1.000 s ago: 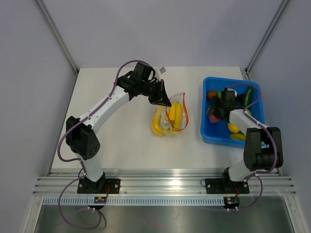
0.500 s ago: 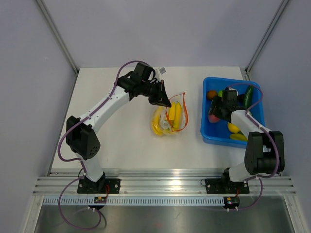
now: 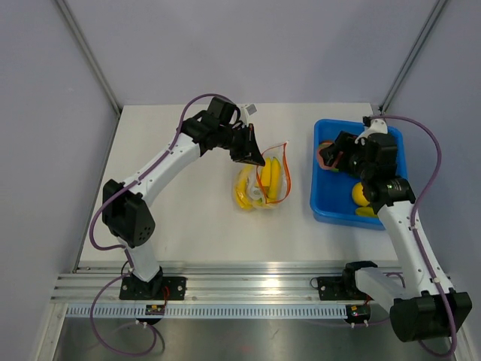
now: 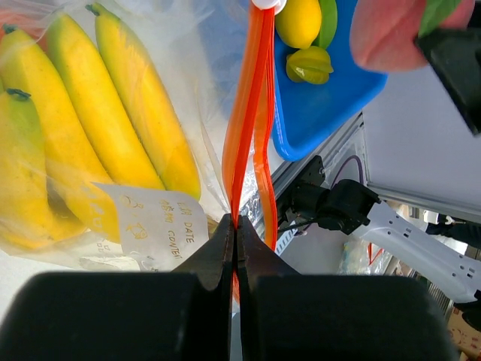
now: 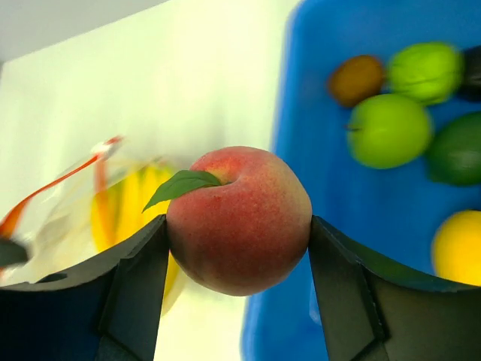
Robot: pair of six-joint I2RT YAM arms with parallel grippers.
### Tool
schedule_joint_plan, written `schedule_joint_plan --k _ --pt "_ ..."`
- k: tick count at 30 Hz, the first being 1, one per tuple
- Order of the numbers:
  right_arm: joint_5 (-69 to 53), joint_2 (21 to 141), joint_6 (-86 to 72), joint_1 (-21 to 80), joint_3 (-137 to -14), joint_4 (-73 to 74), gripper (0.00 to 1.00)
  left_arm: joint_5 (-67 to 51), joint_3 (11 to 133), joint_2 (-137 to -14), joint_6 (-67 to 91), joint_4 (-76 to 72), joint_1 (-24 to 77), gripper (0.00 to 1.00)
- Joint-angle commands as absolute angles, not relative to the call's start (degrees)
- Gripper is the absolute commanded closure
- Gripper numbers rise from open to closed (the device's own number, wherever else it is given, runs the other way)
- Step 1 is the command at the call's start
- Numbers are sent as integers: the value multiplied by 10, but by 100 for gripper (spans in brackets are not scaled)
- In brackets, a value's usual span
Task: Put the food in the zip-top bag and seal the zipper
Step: Pick up the fake fruit from the bin, then place the fake fruit in the zipper food storage bag.
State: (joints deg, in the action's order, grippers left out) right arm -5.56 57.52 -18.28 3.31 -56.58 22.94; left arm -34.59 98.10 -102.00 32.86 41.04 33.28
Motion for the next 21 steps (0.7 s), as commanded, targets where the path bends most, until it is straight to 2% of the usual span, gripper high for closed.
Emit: schedule_joint_plan --k 1,4,8,14,21 --pt "-118 577 -183 124 -615 261 59 -364 1001 -1023 323 388 334 100" --pt "-102 599 -185 209 -646 267 57 -365 1002 -1023 323 390 334 100" --pt "-108 622 -196 246 -657 254 57 -363 1001 -1020 323 391 334 100" --pt "-113 682 -200 273 -670 235 57 -367 1006 -1022 323 392 334 100" --pt "-54 736 -227 275 -655 163 59 -361 1016 -1020 318 406 334 100"
